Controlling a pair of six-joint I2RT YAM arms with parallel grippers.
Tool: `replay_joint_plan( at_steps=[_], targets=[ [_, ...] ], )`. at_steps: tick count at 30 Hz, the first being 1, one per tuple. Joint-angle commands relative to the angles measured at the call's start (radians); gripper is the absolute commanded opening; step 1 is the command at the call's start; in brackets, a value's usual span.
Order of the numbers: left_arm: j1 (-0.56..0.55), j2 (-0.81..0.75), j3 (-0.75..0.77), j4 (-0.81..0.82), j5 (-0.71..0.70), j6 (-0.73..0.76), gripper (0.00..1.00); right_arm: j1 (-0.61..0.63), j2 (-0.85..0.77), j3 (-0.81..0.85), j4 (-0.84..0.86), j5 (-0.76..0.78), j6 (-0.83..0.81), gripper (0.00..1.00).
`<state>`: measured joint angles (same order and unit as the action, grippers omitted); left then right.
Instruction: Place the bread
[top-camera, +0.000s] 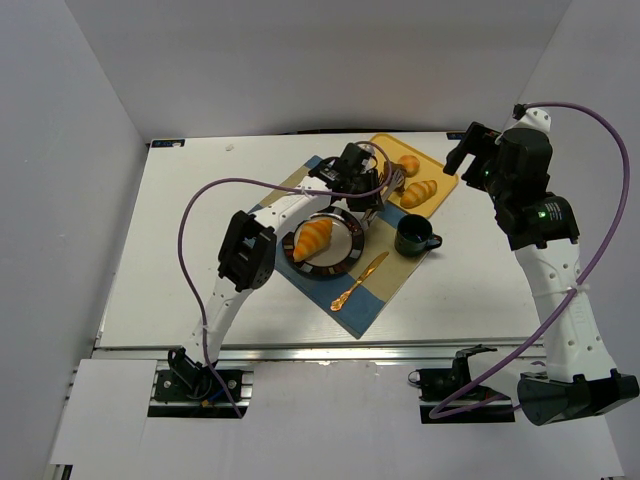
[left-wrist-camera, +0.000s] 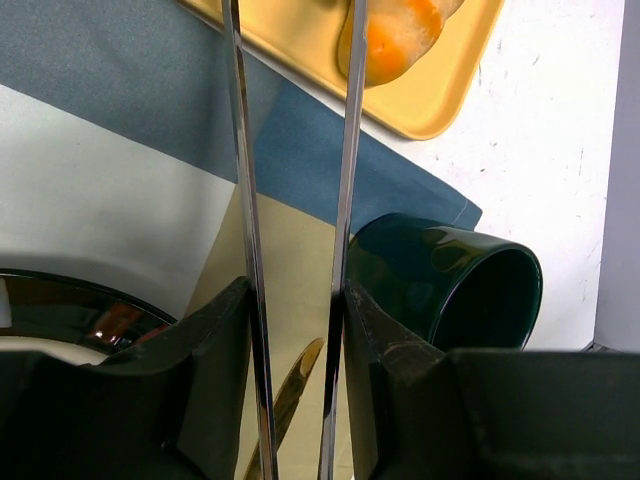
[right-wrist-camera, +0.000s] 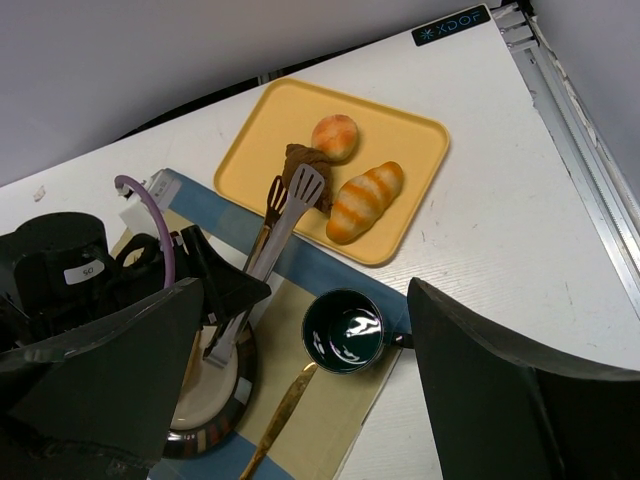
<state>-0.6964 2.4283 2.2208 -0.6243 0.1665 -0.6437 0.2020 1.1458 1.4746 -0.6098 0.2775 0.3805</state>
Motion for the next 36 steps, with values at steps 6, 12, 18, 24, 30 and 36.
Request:
replay_joint_plan(
  at_steps=[6, 12, 18, 24, 30, 36],
  targets=[
    [0.012, -0.147, 0.031, -0.014, -0.076, 0.019, 0.19, -0.009, -0.008, 0.012, 0.051, -0.021, -0.018, 0.89],
    [0.018, -0.285, 0.005, -0.078, -0.061, 0.004, 0.14, -0.007, -0.021, 0.015, 0.067, -0.047, -0.035, 0.89],
    [0.015, -0.477, -0.148, -0.184, -0.081, 0.050, 0.13, -0.009, -0.050, -0.011, 0.073, -0.087, -0.020, 0.89],
    [-0.018, -0.621, -0.266, -0.391, -0.140, 0.180, 0.13, -0.009, -0.072, -0.037, 0.079, -0.115, -0.003, 0.89],
    [-0.094, -0.767, -0.512, -0.421, -0.272, 0.182, 0.13, -0.009, -0.070, -0.031, 0.079, -0.133, 0.004, 0.89],
    [-0.123, -0.860, -0.727, -0.333, -0.275, 0.124, 0.13, -0.009, -0.077, -0.037, 0.071, -0.135, 0.005, 0.90]
  ],
)
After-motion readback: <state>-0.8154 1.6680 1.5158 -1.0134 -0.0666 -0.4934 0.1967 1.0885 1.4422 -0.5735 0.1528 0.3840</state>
